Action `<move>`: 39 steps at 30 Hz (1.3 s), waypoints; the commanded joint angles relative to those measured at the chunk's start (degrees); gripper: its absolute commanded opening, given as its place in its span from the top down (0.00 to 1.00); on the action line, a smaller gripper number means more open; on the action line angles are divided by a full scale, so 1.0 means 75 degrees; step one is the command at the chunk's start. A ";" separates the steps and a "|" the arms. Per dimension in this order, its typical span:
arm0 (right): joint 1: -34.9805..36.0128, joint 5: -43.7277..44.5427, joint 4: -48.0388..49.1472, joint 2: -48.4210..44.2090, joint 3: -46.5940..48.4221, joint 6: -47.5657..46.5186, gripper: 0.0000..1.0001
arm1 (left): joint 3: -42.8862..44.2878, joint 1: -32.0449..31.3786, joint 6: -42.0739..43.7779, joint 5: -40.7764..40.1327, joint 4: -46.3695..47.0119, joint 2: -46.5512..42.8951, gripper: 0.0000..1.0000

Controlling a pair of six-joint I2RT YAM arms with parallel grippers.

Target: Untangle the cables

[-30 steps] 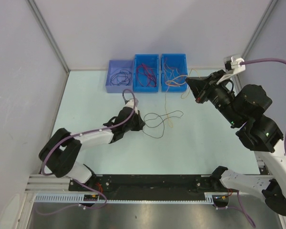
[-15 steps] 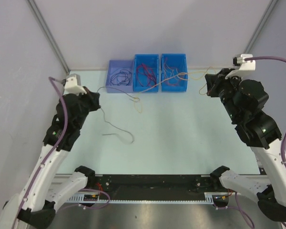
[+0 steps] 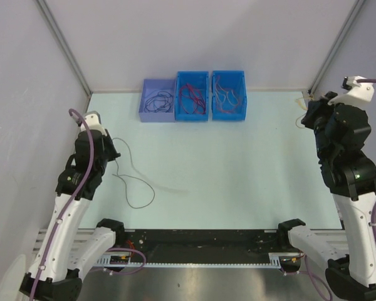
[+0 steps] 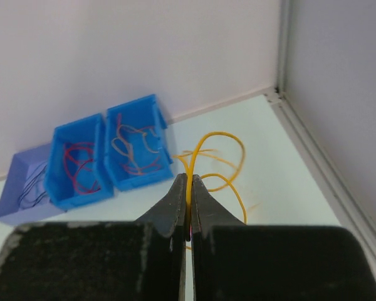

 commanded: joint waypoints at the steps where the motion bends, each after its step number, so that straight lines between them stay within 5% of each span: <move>1: -0.0592 0.0646 -0.0269 -0.0152 0.0161 0.0315 1.00 | -0.0072 0.0414 0.0089 -0.0130 -0.0243 0.0030 1.00; 13: -0.0711 -0.1790 0.0175 0.0199 -0.0003 0.0877 1.00 | -0.1300 0.0450 -0.0438 0.2119 0.0273 -0.0461 1.00; 27: -0.0547 -0.3794 0.2282 0.1898 0.0044 0.1627 1.00 | -0.2006 0.0450 -0.0334 0.2719 0.0671 -0.1107 1.00; 39: -0.0500 -0.3679 0.3374 0.3737 0.1789 0.1333 1.00 | -0.2052 0.0543 -0.0298 0.3012 0.0788 -0.1118 1.00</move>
